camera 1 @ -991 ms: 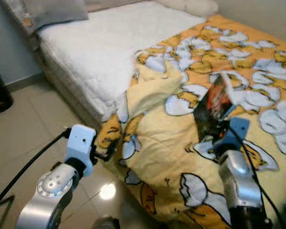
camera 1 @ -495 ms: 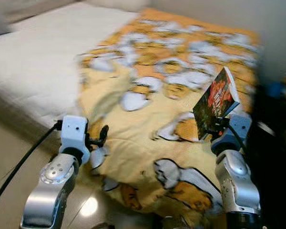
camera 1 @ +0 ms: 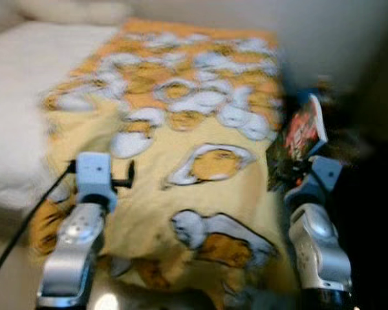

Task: Clean up the room

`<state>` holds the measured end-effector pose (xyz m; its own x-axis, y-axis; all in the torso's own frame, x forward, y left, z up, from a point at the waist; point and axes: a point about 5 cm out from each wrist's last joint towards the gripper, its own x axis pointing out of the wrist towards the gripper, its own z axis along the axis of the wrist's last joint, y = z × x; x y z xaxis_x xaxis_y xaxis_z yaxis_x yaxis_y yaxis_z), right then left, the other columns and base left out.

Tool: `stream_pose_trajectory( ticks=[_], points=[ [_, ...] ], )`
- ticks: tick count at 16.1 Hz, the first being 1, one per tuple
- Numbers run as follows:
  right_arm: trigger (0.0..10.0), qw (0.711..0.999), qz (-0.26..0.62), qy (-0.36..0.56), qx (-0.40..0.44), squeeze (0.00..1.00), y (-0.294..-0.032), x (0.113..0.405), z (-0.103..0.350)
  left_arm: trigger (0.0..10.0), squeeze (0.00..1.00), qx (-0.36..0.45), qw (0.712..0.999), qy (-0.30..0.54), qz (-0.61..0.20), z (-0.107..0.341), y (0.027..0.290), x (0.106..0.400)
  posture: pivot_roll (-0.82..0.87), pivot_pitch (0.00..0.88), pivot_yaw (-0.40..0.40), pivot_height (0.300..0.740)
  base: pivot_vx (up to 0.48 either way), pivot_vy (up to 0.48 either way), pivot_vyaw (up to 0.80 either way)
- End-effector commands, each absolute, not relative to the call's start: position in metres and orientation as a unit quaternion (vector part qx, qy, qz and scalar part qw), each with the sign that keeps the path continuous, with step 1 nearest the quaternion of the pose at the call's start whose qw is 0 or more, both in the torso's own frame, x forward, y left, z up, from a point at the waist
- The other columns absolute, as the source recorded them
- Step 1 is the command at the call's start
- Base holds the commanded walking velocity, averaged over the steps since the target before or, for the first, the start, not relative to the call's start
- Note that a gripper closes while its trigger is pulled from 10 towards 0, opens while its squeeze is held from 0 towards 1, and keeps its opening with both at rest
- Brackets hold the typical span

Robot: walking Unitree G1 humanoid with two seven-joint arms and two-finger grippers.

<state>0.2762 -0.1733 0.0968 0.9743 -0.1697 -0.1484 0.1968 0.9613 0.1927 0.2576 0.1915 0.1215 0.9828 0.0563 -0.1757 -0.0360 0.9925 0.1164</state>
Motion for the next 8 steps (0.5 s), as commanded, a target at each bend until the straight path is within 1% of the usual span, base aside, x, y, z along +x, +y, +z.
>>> stream_pose_trajectory(
  ticks=[1, 3, 4, 5, 7, 8],
  points=[
    [10.0, 0.989, -0.09, 0.05, 0.11, 0.0, -0.172, 0.282, 0.106, 10.0, 0.0, 0.043, 0.994, 0.1, -0.007, 0.122, 0.186, 0.255, -0.02, 0.0, 0.001, 0.74, 0.0, 0.0, -0.8],
    [10.0, 0.988, -0.096, 0.053, 0.107, 0.0, -0.171, 0.283, 0.105, 10.0, 0.0, 0.045, 0.993, 0.104, -0.036, 0.121, 0.185, 0.251, 0.0, 0.0, -0.011, 0.74, 0.0, 0.0, -0.8],
    [10.0, 0.989, -0.085, 0.056, 0.104, 0.0, -0.169, 0.284, 0.104, 10.0, 0.0, 0.048, 0.993, 0.101, -0.035, 0.121, 0.185, 0.25, 0.01, 0.0, -0.013, 0.74, 0.0, 0.0, -0.8],
    [10.0, 0.988, -0.041, 0.066, 0.134, 0.0, -0.162, 0.284, 0.103, 10.0, 0.0, 0.064, 0.993, 0.094, -0.035, 0.122, 0.187, 0.251, 0.01, 0.0, -0.018, 0.74, 0.0, 0.0, -0.8],
    [10.0, 0.99, -0.023, 0.064, 0.126, 0.0, -0.158, 0.287, 0.105, 10.0, 0.0, 0.064, 0.994, 0.079, -0.031, 0.126, 0.19, 0.253, 0.02, 0.0, -0.028, 0.74, 0.0, 0.0, 0.0],
    [10.0, 0.99, -0.016, 0.066, 0.126, 0.0, -0.155, 0.292, 0.107, 10.0, 0.0, 0.079, 0.994, 0.069, -0.031, 0.132, 0.193, 0.257, 0.03, 0.0, -0.034, 0.74, 0.0, 0.307, 0.0]
  ],
)
